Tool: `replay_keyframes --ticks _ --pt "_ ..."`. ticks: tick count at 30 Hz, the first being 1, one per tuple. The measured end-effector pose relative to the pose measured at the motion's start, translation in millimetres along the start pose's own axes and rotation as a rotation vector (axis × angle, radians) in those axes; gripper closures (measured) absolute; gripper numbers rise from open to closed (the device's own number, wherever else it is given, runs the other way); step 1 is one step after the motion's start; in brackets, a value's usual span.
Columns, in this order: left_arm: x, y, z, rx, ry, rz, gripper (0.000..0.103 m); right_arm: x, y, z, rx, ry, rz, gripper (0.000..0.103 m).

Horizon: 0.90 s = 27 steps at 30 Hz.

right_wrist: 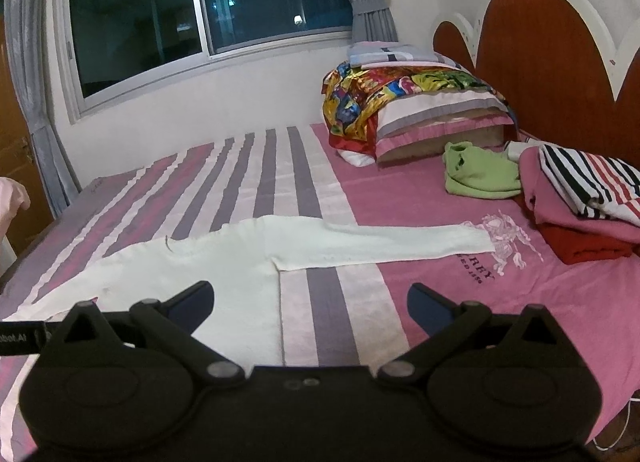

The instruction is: Fold small clothes

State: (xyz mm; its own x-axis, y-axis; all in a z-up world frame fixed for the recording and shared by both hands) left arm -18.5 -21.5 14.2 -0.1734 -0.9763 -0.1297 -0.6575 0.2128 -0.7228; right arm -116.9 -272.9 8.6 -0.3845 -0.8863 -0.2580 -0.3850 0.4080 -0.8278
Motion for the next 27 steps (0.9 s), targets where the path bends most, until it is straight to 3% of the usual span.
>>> replay_keyframes --ticks 27 --pt "12 -6 23 -0.039 0.001 0.009 0.000 6 2 20 -0.022 0.020 0.020 0.000"
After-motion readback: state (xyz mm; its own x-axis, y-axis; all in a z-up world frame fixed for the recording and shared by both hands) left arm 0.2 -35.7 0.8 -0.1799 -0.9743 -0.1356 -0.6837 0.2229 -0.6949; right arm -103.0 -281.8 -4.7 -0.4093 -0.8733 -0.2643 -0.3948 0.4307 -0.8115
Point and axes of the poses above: each gripper's, at about its wrist camera, not at the fingertips, and z roughly the way its jaws point, x to its right, y to its underside, the point moved 2 cm from there along z, roughly the way its jaws point, and after that the axes turned 8 degrees about z, right-handed, at the moved point
